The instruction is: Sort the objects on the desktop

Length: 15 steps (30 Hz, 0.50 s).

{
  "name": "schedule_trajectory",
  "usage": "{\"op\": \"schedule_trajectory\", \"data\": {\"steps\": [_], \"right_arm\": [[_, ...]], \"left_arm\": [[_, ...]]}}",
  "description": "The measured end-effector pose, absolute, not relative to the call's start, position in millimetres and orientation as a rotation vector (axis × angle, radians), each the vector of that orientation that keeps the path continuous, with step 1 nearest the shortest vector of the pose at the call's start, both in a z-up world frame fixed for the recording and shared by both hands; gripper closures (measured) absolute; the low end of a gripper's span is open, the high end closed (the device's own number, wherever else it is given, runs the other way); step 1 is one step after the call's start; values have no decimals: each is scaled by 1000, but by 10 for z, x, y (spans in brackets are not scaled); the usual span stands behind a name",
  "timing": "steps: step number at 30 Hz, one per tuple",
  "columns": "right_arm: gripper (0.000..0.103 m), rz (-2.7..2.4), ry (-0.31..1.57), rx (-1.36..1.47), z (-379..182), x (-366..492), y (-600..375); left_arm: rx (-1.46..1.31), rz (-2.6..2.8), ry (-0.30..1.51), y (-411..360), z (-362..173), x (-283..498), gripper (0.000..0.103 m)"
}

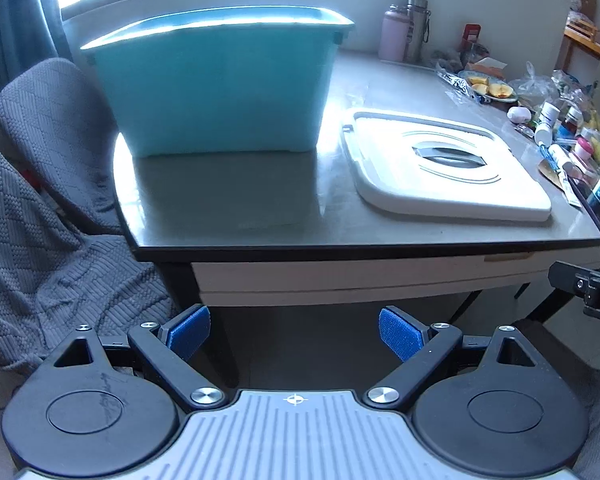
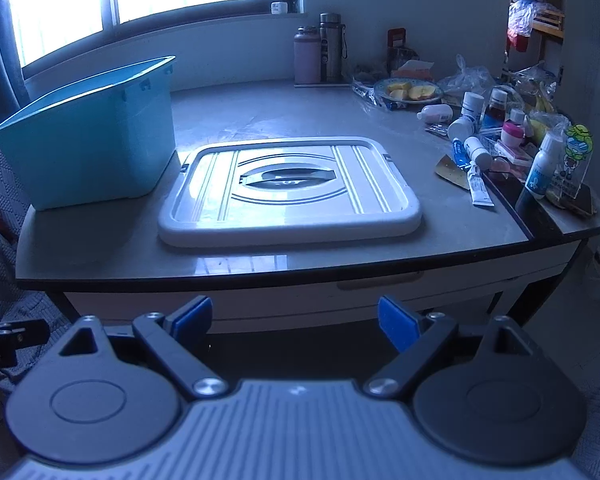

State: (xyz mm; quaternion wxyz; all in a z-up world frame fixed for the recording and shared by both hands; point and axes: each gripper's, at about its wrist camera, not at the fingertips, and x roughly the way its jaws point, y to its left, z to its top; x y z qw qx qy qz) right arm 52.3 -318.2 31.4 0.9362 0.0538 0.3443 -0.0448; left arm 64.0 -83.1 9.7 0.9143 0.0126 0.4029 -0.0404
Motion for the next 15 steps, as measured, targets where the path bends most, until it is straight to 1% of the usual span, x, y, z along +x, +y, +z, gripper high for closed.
{"op": "schedule_trajectory", "data": {"steps": [6, 15], "right_arm": [[13, -55, 720, 118, 241, 733, -3534], [13, -20, 740, 86, 179, 948, -4023]], "left_arm": [[6, -64, 864, -1206, 32, 849, 10], [-17, -17, 864, -1651, -23, 1021, 10]]}}
